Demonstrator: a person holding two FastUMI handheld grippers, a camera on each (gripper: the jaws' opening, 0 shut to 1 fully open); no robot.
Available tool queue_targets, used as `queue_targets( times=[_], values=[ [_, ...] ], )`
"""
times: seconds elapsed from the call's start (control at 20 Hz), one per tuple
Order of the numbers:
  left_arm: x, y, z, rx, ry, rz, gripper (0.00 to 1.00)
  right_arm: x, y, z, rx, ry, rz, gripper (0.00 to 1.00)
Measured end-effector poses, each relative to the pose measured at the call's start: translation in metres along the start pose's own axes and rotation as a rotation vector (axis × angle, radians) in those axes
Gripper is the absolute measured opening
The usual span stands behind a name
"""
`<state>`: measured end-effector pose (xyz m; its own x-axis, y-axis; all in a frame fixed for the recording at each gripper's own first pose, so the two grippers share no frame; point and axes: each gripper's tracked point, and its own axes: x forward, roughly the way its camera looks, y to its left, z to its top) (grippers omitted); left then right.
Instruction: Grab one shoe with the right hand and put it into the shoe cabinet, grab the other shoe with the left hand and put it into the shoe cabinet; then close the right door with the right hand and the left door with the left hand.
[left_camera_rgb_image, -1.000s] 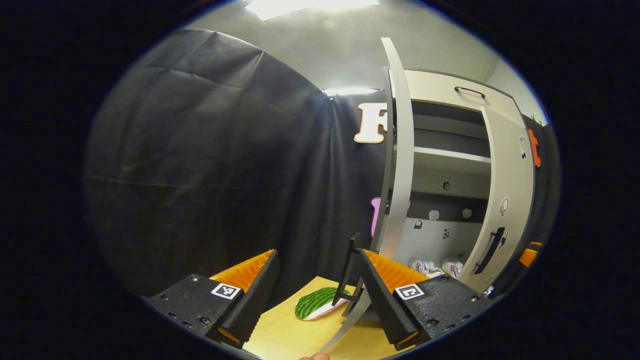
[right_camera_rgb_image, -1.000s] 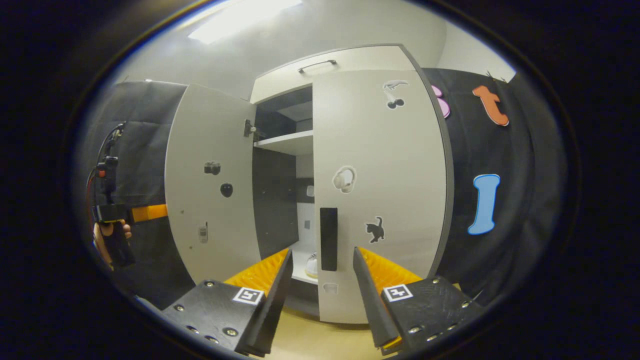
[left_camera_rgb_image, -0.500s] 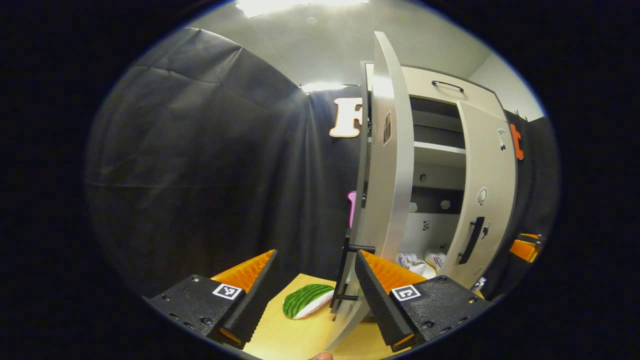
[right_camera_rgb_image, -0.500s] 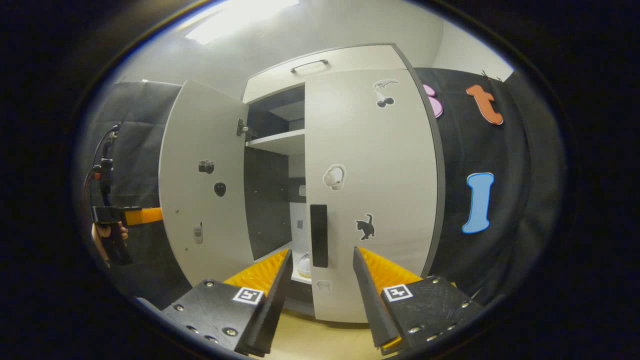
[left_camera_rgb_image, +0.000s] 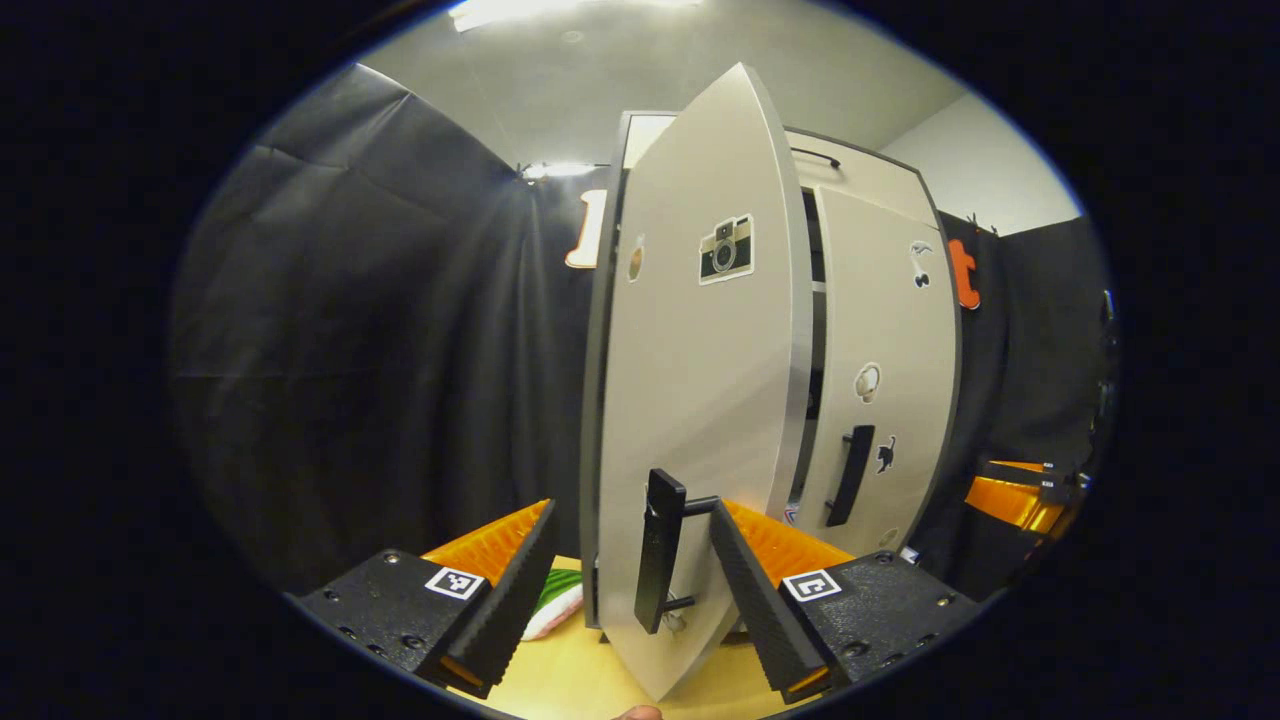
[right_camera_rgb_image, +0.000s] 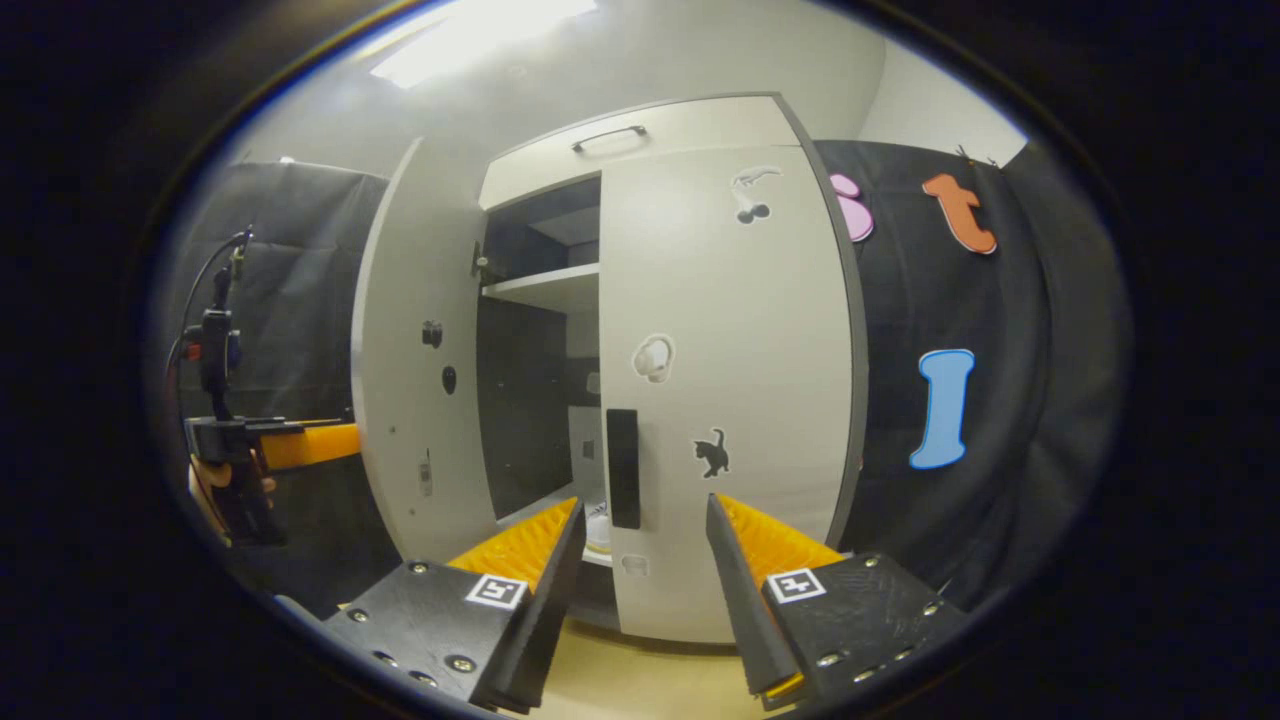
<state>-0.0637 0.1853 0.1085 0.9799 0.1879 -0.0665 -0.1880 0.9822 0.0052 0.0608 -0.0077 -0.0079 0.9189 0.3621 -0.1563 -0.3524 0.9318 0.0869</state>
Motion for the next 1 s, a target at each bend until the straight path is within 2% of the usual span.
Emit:
queue_targets(
  times=[0.1, 0.15, 0.4, 0.45, 0.5, 0.85, 0.9, 0.95, 1.0],
  values=[
    [0.006, -0.013, 0.003, 0.007, -0.011, -0.025, 0.94, -0.004, -0.008, 0.001, 0.003, -0.001, -0.02, 0.67],
    [0.008, -0.021, 0.005, 0.005, -0.02, -0.042, 0.94, -0.007, -0.012, 0.002, 0.006, -0.003, -0.029, 0.72],
    [0.008, -0.033, 0.007, -0.017, -0.025, -0.083, 0.95, -0.013, -0.025, 0.005, 0.018, -0.007, -0.063, 0.72],
    [0.007, -0.035, 0.006, -0.017, -0.018, -0.085, 0.95, -0.015, -0.026, 0.005, 0.019, -0.005, -0.067, 0.67],
    [0.009, -0.035, 0.003, -0.014, -0.011, -0.083, 0.96, -0.015, -0.027, 0.005, 0.02, -0.003, -0.069, 0.72],
    [0.013, -0.039, -0.002, -0.019, 0.002, -0.082, 0.95, -0.016, -0.027, 0.005, 0.016, 0.0, -0.07, 0.72],
    [0.013, -0.039, -0.002, -0.018, 0.0, -0.081, 0.95, -0.016, -0.027, 0.006, 0.017, -0.001, -0.07, 0.68],
    [0.013, -0.039, -0.001, -0.016, -0.001, -0.08, 0.95, -0.017, -0.027, 0.006, 0.017, -0.002, -0.07, 0.68],
    [0.013, -0.04, -0.001, -0.015, -0.001, -0.079, 0.95, -0.016, -0.027, 0.007, 0.017, -0.002, -0.071, 0.72]
  ],
)
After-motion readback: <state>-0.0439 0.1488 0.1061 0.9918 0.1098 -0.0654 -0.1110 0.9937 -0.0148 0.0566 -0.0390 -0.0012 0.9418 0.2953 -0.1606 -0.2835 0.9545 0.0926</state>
